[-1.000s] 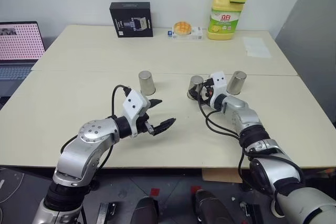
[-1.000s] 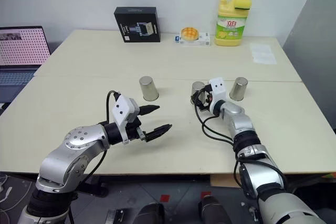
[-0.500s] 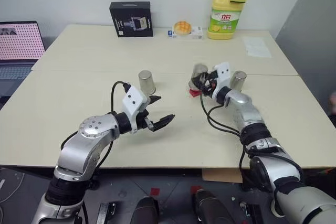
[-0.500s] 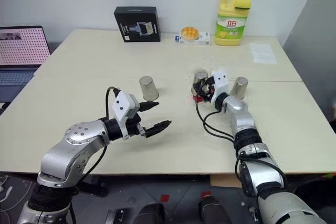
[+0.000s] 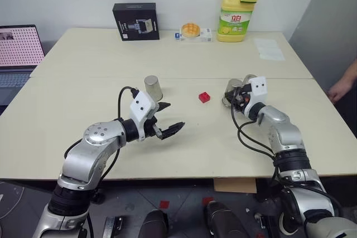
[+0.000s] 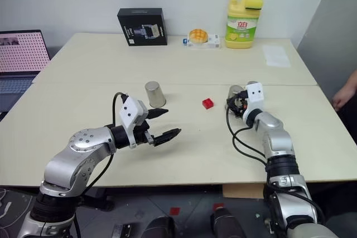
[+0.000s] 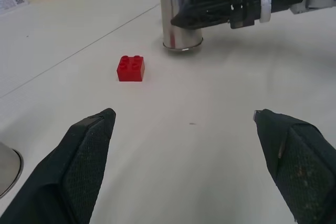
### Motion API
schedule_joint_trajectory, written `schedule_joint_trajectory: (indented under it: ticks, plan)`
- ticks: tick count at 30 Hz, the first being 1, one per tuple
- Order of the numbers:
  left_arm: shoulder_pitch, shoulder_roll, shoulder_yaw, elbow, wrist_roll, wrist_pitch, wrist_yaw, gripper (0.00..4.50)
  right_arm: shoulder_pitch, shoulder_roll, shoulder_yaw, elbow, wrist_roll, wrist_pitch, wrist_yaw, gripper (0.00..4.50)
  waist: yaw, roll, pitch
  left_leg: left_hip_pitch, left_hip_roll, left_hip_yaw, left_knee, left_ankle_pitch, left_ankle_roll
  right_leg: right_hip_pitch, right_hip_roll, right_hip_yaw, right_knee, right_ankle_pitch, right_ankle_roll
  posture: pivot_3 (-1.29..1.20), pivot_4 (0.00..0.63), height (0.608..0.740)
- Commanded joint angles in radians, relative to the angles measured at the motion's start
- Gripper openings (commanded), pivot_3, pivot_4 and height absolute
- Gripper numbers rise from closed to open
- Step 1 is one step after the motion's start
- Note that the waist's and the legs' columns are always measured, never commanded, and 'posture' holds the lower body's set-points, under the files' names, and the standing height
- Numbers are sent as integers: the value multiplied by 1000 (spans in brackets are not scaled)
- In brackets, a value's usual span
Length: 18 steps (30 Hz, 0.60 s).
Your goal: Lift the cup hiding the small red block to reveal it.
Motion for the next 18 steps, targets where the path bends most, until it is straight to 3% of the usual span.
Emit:
schedule_joint_trajectory:
  ticks: [1,6,13,18]
  plan:
    - [-8,8,6,-23,4,-24,-6,4500,-3,10,-6,21,-12,-56,-3,3386,0,0,0,0,0,1,0,0,0,0,0,0,0,0,0,0,150,740]
    - [-6,9,2,-28,5,-25,-12,4500,58,-14,11,-81,-20,-13,13,4482,3,0,0,0,0,0,0,0,0,0,0,0,0,0,0,0,150,740]
    - [-14,43,15,5,14,-26,-41,4500,336,-152,16,-606,49,287,75,4482,9,1,0,-2,-1,-2,-1,0,0,0,-1,-1,-1,-1,0,0,150,740]
    - [-34,101,33,34,-1,-4,-85,4500,467,-322,-78,-944,211,517,173,4482,9,1,1,-1,-1,-2,0,0,0,0,-1,-1,0,-3,-4,0,150,740]
